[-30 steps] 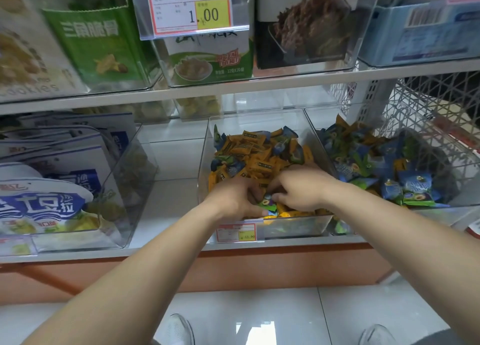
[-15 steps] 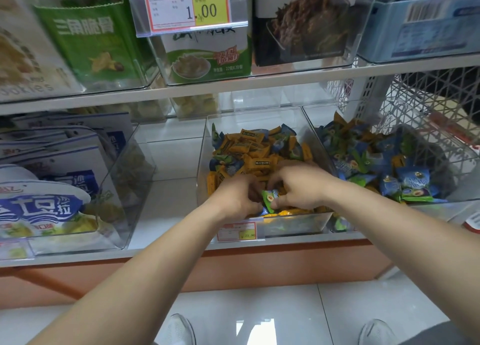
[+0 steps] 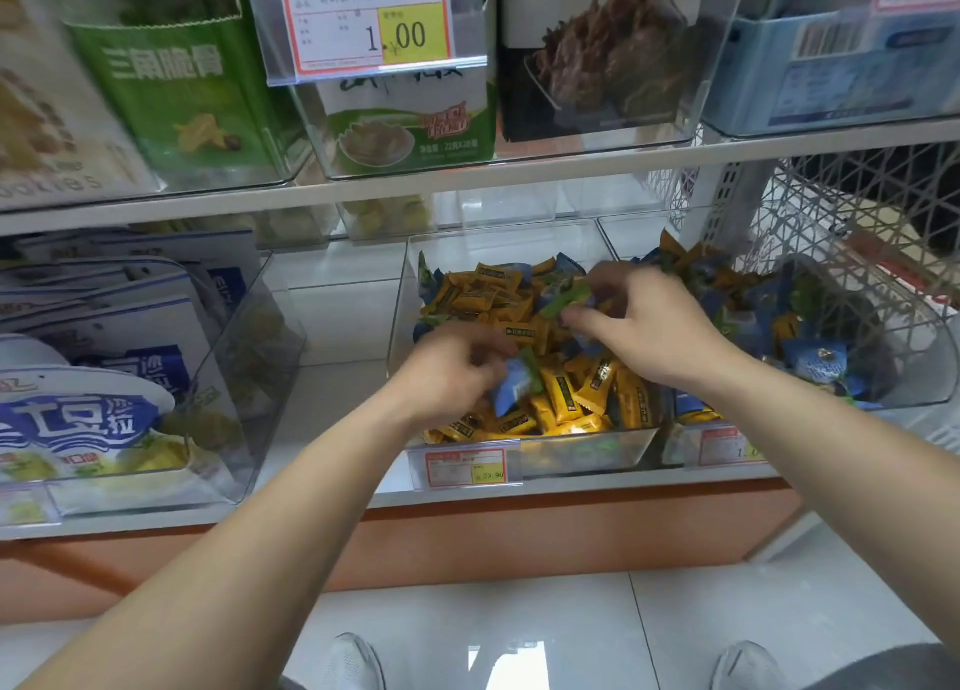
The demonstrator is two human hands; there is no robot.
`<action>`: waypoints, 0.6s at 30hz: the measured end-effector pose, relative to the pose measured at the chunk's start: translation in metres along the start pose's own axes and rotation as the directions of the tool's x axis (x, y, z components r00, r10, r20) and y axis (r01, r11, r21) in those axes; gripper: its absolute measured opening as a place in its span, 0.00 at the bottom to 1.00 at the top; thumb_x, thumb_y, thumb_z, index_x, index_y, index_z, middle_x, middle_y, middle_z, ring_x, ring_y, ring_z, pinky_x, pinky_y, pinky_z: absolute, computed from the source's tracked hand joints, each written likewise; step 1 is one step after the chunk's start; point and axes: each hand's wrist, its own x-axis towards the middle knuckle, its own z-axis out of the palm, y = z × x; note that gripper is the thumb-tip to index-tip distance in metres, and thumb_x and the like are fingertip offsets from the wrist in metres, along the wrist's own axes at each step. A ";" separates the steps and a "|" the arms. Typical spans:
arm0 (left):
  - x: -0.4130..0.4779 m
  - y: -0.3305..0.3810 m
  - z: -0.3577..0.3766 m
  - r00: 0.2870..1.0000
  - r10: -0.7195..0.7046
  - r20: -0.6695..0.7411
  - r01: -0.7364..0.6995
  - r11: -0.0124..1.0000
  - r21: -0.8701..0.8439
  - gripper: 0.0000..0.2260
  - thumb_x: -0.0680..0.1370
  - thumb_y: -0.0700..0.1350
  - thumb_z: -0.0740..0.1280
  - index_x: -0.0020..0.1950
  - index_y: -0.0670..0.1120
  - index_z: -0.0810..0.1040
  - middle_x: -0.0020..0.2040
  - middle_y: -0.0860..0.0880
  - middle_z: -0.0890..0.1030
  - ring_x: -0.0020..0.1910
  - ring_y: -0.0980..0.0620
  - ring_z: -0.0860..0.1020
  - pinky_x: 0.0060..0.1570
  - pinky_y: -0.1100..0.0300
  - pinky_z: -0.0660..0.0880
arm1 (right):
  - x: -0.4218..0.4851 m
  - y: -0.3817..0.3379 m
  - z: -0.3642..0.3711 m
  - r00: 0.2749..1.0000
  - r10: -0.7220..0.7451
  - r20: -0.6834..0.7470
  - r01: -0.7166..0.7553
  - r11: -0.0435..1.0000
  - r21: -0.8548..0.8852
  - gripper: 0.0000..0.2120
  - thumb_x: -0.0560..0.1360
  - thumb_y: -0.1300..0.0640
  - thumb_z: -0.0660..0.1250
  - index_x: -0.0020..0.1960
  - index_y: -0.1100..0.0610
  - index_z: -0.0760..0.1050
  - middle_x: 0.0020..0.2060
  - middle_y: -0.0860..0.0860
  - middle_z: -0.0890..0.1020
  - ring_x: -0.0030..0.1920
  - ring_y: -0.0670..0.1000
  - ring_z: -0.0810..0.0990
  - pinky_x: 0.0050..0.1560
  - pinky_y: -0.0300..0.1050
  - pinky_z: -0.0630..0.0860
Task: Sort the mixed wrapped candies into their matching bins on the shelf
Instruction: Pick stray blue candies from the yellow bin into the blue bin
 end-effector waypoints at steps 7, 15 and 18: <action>-0.015 0.033 0.016 0.977 -0.089 -0.192 -0.053 0.773 -0.632 0.09 0.80 0.36 0.66 0.57 0.46 0.81 0.51 0.46 0.83 0.45 0.56 0.83 0.42 0.65 0.78 | -0.004 -0.013 0.005 0.942 0.238 0.235 -0.335 0.653 0.680 0.14 0.81 0.51 0.66 0.62 0.58 0.73 0.54 0.54 0.82 0.51 0.55 0.84 0.42 0.48 0.81; 0.009 0.028 0.024 0.965 -0.002 -0.262 -0.024 0.995 -0.099 0.05 0.77 0.46 0.70 0.50 0.57 0.81 0.47 0.60 0.83 0.49 0.61 0.80 0.46 0.67 0.75 | -0.007 0.016 -0.037 0.962 0.209 -0.177 -0.124 0.908 0.399 0.03 0.78 0.58 0.69 0.48 0.51 0.76 0.41 0.51 0.82 0.36 0.48 0.82 0.28 0.40 0.76; 0.034 0.031 0.033 0.960 0.086 -0.265 -0.058 0.992 0.111 0.09 0.78 0.46 0.67 0.56 0.54 0.81 0.51 0.56 0.82 0.51 0.56 0.79 0.48 0.63 0.76 | -0.011 0.042 -0.049 0.949 0.197 -0.247 -0.129 0.955 0.268 0.01 0.79 0.56 0.68 0.50 0.51 0.76 0.42 0.48 0.83 0.41 0.49 0.81 0.36 0.43 0.79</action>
